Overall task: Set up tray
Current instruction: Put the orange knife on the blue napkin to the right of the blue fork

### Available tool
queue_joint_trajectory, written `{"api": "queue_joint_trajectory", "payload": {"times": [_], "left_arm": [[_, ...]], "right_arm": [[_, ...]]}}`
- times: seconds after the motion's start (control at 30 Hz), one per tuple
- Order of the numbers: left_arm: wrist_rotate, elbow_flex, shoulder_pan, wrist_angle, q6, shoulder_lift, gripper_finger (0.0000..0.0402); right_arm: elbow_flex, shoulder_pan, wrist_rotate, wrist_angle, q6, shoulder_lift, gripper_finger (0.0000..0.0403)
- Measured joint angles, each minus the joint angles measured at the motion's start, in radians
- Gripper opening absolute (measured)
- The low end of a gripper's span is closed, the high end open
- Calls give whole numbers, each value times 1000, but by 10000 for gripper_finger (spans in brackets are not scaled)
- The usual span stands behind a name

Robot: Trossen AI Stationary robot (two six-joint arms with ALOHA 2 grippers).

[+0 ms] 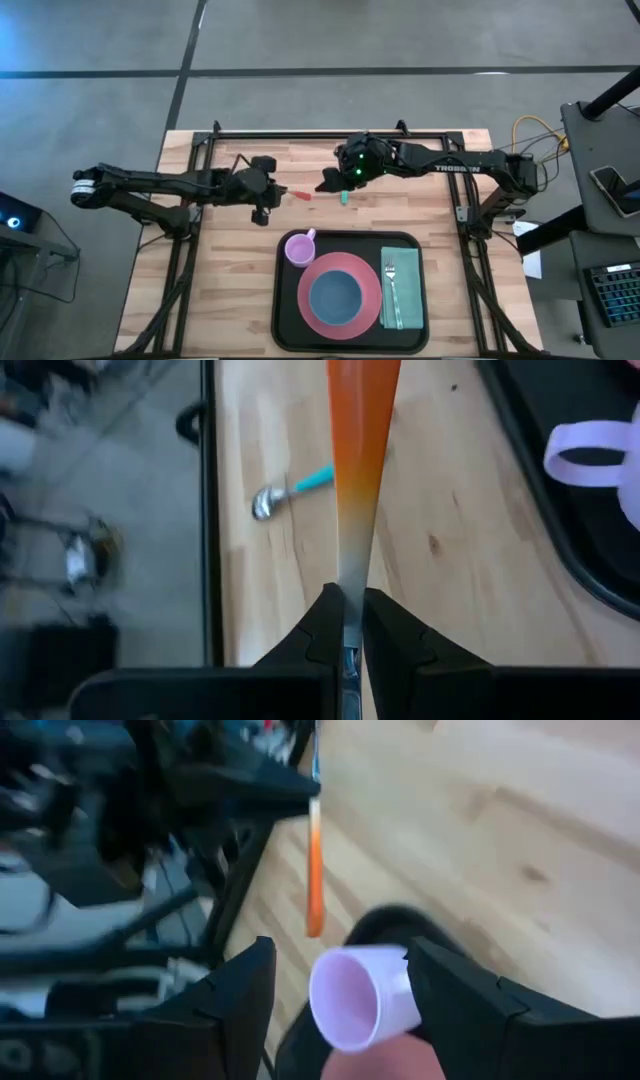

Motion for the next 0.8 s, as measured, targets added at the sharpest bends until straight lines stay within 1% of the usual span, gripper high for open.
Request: {"api": "queue_joint_trajectory", "payload": {"times": [0.1, 0.2, 0.3, 0.43, 0.57, 0.8], "left_arm": [[-1, 0, -18, 41, 94, 0, 6], [-32, 0, -36, 76, 211, 4, 6], [-48, 0, -45, 74, 300, 22, 6], [-48, 0, -60, 100, 358, 64, 7], [-43, 0, -92, 188, 395, 103, 8], [-41, 69, -119, 188, 396, 162, 8]], "right_arm": [[-1, 2, -49, 3, -14, 16, 214], [-1, 0, -85, 15, -23, 31, 214], [-1, 0, -106, 23, -23, 39, 214], [-1, 2, -137, 38, -23, 38, 214], [-1, 4, -136, 37, -26, 38, 214], [-3, 9, -128, 28, -31, 38, 215]]}}
